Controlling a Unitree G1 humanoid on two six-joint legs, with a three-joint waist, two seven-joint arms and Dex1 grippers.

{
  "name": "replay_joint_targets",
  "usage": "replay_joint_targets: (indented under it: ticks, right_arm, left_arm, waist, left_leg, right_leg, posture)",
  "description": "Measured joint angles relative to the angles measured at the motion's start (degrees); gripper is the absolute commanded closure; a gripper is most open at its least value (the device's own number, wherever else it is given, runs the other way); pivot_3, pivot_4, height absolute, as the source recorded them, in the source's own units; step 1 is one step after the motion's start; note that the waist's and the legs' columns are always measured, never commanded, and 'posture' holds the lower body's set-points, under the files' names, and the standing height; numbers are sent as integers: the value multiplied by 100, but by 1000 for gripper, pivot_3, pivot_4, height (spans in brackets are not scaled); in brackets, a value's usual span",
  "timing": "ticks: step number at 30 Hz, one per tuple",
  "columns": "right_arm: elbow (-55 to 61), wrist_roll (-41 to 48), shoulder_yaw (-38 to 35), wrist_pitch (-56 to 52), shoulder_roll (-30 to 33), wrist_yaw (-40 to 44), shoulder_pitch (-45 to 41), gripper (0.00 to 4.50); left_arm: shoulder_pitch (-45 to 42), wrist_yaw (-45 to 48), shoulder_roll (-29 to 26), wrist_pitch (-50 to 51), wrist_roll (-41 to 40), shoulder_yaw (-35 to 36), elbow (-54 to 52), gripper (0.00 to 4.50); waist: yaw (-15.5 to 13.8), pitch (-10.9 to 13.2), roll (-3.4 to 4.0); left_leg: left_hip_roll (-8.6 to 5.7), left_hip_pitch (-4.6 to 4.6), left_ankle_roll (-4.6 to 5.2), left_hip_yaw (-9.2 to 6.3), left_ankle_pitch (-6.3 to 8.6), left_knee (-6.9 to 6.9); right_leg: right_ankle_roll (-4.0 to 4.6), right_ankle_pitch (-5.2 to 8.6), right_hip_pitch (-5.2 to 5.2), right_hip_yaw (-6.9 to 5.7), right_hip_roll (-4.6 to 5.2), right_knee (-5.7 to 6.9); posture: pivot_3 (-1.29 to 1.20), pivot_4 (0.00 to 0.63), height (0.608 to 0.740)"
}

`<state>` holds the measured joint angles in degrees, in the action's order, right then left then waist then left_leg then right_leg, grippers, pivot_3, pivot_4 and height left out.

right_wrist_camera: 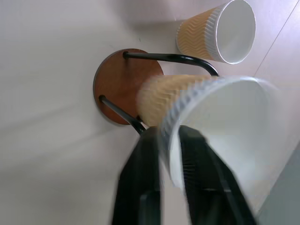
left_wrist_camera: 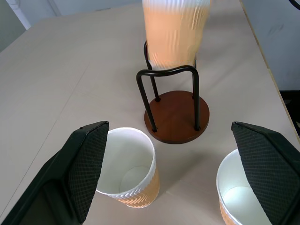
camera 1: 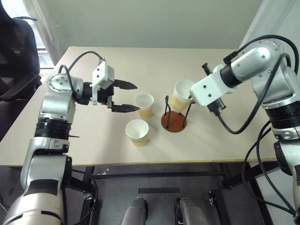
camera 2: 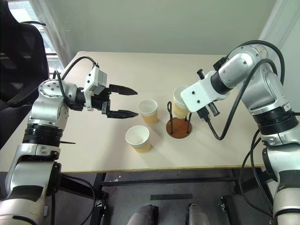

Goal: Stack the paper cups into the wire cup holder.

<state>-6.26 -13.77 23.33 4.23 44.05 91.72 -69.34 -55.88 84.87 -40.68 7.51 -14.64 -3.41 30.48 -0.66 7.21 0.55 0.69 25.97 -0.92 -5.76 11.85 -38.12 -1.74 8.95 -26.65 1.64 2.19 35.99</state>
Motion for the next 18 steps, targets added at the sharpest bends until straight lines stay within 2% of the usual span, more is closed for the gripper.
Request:
replay_joint_targets:
  ticks: [8,12,18]
  right_arm:
    - [2,-46,-2,-99,-66,-76,-3,86]
    - [3,122,-53,-696,-315,-251,-34,86]
    - [99,822,-786,-2467,-449,-685,-61,86]
  left_arm:
    - [0,-1,-2,-2,5,0,0,0]
    - [0,-29,-1,-2,8,1,0,0]
    - [54,-66,-132,-82,84,3,0,0]
  waist:
    - [7,0,0]
    - [16,0,0]
    - [0,0,-1]
  left_leg:
    - [0,-1,0,0,0,0]
    - [0,-1,-1,0,-1,0]
    - [0,2,-3,2,-3,1]
  right_leg:
    - [0,0,0,0,0,1]
    - [0,-1,0,0,0,2]
    - [1,0,1,0,0,-4]
  posture:
    - [0,150,740]
    - [0,150,740]
    - [0,150,740]
